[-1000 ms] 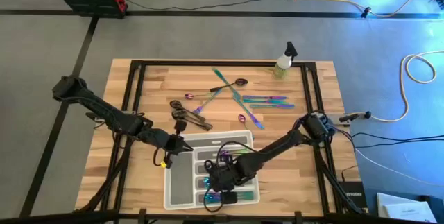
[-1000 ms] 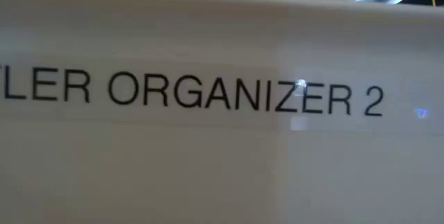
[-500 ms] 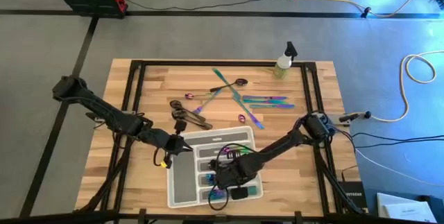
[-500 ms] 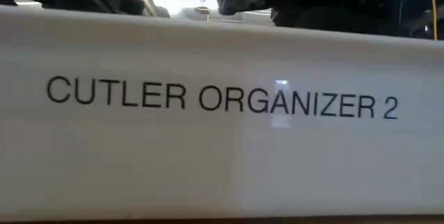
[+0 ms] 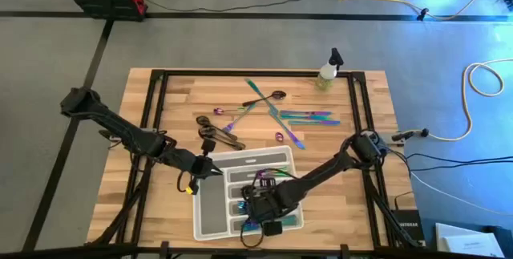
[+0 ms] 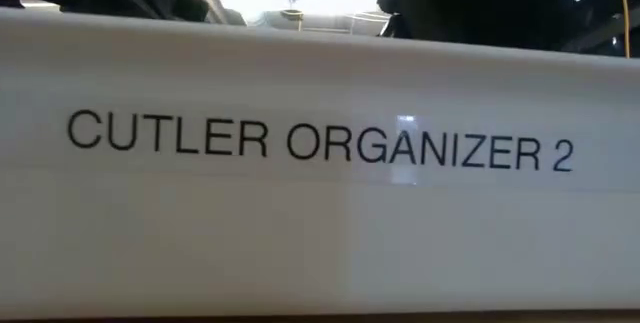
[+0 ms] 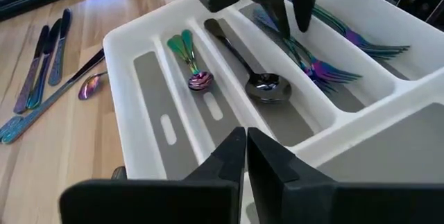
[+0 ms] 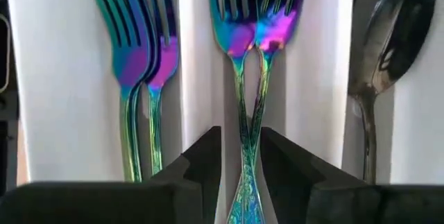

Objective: Sort silverware
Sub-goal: Put the blue fork into the white silverware tray

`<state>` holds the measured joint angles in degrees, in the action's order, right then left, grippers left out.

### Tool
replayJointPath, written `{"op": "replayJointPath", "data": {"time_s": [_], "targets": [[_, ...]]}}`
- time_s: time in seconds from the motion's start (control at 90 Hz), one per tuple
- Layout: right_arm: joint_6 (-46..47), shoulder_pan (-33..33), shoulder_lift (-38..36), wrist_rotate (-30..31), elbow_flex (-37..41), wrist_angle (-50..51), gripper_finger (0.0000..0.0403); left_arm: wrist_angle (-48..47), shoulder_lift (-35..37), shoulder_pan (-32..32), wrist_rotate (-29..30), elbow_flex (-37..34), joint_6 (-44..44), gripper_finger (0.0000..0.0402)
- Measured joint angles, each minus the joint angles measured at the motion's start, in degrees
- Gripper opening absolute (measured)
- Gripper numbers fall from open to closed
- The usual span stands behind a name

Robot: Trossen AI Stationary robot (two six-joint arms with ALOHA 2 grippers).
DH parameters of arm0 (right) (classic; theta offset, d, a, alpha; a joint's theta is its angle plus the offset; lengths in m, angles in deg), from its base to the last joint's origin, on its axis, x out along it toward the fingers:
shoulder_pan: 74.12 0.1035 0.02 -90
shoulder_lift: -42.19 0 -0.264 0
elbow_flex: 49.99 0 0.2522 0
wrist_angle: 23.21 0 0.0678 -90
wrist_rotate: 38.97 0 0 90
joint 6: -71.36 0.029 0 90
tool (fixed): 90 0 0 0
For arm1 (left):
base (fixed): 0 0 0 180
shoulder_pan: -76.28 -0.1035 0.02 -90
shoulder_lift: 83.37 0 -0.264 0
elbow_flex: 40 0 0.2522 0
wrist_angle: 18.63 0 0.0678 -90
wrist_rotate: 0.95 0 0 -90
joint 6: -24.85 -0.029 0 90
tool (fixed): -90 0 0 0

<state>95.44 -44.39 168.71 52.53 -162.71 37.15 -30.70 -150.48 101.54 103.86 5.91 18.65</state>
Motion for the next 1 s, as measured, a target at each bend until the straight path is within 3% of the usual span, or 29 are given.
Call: {"op": "replayJointPath", "data": {"time_s": [0.211, 0.522, 1.0], "targets": [[1.0, 0.6, 0.1, 3.0, 0.0, 0.0, 0.0098, -0.1, 0.0, 0.0, 0.0, 0.0, 0.0, 0.0], [2.6, 0.6, 0.1, 3.8, 0.0, -0.9, 0.019, -1.2, 0.0, 0.0, 0.0, 0.0, 0.2, 0.0], [1.1, 0.6, 0.0, 2.1, 2.0, -4.9, 0.0175, -1.1, 0.0, 0.0, 0.0, 0.0, 0.2, 0.0]]}}
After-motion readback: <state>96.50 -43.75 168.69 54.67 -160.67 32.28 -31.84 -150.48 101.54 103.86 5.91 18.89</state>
